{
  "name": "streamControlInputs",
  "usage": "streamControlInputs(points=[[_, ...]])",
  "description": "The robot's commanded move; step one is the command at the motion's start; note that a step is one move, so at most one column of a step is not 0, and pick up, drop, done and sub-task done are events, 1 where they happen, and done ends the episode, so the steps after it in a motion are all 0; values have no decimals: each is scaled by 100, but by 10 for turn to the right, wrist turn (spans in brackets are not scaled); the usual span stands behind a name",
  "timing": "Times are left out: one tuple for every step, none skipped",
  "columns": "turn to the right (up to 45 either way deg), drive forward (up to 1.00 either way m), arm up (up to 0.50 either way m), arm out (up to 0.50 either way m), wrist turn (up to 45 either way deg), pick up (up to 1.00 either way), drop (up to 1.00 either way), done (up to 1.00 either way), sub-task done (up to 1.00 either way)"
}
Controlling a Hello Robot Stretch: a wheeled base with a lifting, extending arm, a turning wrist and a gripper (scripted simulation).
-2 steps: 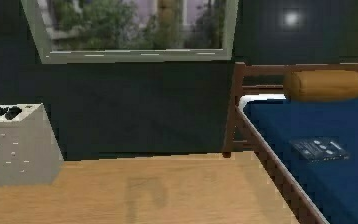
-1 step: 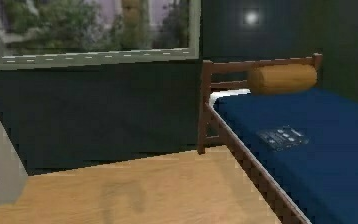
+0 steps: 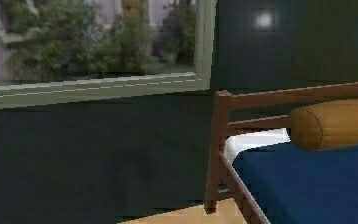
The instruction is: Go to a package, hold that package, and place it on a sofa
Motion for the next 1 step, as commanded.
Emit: streamControlInputs(points=[[-210, 0, 0, 0, 0, 0, 0, 0, 0]])
